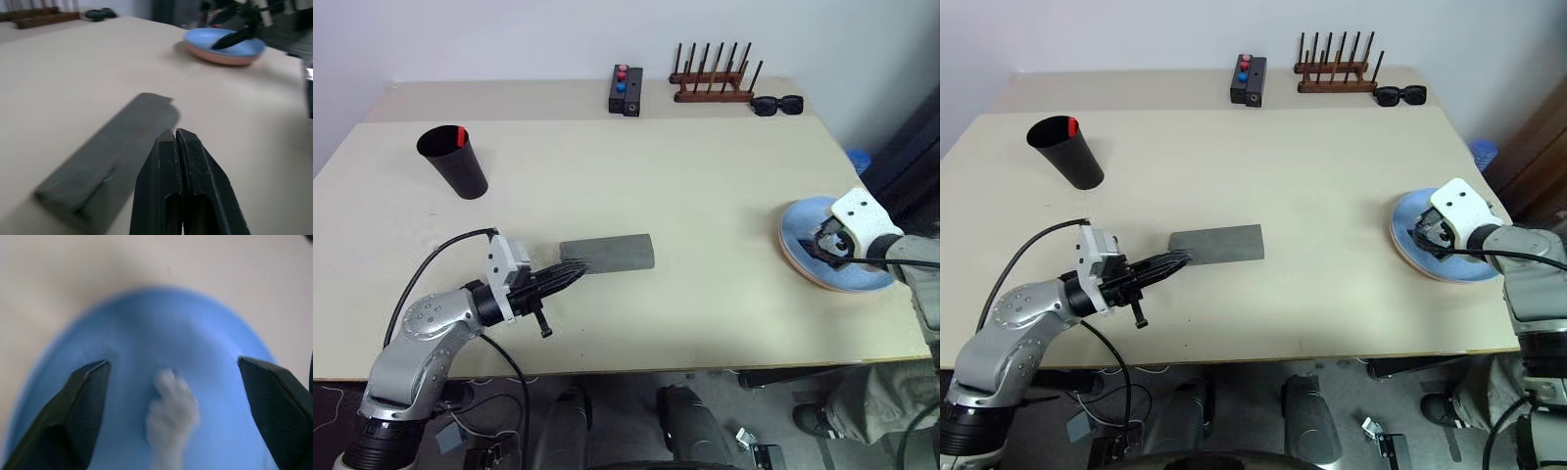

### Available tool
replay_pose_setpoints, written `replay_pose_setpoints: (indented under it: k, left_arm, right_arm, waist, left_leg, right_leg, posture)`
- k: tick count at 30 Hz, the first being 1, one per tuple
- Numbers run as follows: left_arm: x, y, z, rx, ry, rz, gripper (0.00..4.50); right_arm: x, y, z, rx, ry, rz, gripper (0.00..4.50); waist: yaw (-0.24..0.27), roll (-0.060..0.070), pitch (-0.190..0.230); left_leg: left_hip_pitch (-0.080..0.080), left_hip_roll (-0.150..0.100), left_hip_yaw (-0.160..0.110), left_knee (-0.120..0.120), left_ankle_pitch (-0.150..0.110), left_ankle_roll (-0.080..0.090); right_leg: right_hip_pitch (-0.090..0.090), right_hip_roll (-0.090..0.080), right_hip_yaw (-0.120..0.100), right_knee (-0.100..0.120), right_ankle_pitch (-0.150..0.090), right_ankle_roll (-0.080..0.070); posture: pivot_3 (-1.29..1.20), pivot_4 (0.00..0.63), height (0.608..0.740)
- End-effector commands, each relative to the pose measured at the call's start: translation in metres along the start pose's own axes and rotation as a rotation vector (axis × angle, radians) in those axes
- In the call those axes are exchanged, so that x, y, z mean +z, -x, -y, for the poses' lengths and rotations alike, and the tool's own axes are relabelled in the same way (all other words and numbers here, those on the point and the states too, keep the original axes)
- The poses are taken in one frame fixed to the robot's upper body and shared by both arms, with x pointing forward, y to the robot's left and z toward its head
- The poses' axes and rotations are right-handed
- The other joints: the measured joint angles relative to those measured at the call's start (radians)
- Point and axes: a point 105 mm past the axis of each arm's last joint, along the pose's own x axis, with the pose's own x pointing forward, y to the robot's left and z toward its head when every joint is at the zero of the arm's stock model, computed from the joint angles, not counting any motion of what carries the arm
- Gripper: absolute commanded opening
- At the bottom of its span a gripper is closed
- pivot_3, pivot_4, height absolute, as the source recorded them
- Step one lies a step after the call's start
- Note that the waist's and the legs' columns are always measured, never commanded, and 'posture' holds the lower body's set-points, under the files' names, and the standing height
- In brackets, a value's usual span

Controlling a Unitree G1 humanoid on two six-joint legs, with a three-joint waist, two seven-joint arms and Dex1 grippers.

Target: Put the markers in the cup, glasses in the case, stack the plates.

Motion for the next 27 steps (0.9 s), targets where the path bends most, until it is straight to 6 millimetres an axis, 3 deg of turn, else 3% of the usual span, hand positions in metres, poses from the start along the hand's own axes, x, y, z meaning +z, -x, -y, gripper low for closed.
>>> replay_pose_setpoints:
  k: [1,6,13,16,27]
  left_arm:
    - [0.025,0.029,-0.038,0.258,-0.071,0.070,0.00]
    - [0.031,0.085,-0.083,0.622,-0.150,0.035,0.00]
    - [0.031,0.132,-0.094,0.887,-0.162,0.005,0.00]
    - [0.027,0.136,-0.090,0.924,-0.143,0.011,0.00]
    - [0.010,0.121,-0.075,0.897,-0.092,-0.030,0.00]
  right_arm:
    - [0.048,-0.003,-0.007,0.071,-0.029,0.245,3.98]
    - [0.089,-0.007,-0.032,0.250,-0.195,0.477,3.98]
    - [0.094,-0.022,-0.053,0.392,-0.216,0.490,3.98]
    - [0.096,-0.031,-0.059,0.411,-0.215,0.487,3.98]
    - [0.089,-0.040,-0.067,0.460,-0.196,0.455,3.98]
  waist:
    - [-0.002,0.000,0.000]
    - [-0.001,0.000,0.000]
    - [0.007,-0.001,0.000]
    - [0.001,-0.001,0.000]
    - [0.001,-0.001,0.000]
  left_leg:
    - [0.000,0.000,0.000,0.000,0.000,0.000]
    - [0.000,0.000,0.000,-0.001,0.000,0.000]
    - [-0.001,0.000,-0.001,0.000,0.000,0.000]
    - [0.000,0.000,-0.001,0.000,0.000,0.000]
    - [0.000,0.000,0.000,-0.001,0.000,0.000]
  right_leg:
    - [0.000,0.000,0.000,0.000,0.000,0.000]
    - [0.000,0.001,0.000,0.001,0.000,0.001]
    - [0.001,0.000,0.000,0.000,0.000,0.000]
    - [0.001,0.000,0.000,0.000,0.000,0.000]
    - [0.000,0.001,0.000,0.000,0.000,0.000]
  posture:
    - [0.00,0.150,0.740]
    - [0.00,0.150,0.740]
    - [0.00,0.150,0.740]
    - [0.00,0.150,0.740]
    - [0.00,0.150,0.740]
